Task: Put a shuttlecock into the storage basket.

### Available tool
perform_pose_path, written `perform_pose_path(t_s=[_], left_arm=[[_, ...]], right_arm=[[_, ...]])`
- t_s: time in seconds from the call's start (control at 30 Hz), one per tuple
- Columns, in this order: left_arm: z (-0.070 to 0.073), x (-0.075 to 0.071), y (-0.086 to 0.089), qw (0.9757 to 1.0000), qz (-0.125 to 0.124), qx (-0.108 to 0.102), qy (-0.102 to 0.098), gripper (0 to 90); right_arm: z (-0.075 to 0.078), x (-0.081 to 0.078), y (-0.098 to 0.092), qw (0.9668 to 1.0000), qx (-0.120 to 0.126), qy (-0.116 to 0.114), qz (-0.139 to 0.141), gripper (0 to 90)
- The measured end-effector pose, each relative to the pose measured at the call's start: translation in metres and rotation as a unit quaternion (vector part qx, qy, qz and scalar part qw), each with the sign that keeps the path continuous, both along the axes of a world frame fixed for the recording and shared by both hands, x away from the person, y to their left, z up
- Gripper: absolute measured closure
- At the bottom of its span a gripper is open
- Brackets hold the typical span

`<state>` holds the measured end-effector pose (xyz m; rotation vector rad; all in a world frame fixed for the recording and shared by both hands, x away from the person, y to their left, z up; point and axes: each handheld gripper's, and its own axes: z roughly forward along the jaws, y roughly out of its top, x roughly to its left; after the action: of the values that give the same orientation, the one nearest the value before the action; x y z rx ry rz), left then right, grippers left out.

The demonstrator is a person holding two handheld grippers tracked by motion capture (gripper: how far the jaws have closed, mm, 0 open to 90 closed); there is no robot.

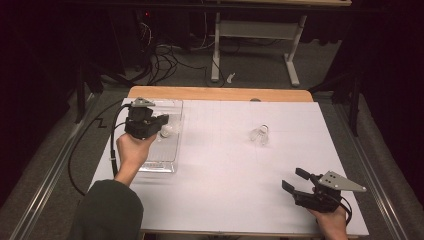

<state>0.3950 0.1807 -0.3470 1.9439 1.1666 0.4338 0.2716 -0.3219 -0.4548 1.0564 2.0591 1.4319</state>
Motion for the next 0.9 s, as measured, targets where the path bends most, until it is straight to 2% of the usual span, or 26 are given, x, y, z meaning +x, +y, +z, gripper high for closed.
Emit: perform_pose_path(t_s=[0.47,0.9], left_arm=[[-0.007,0.007,0.012,0.9997,0.021,0.006,0.011,88.6],[-0.018,0.015,0.023,0.9984,0.045,0.013,0.032,88.0]], right_arm=[[0.000,0.000,0.000,1.0000,0.000,0.000,0.000,28.3],[0.000,0.000,0.000,1.0000,0.000,0.000,0.000,28.3]])
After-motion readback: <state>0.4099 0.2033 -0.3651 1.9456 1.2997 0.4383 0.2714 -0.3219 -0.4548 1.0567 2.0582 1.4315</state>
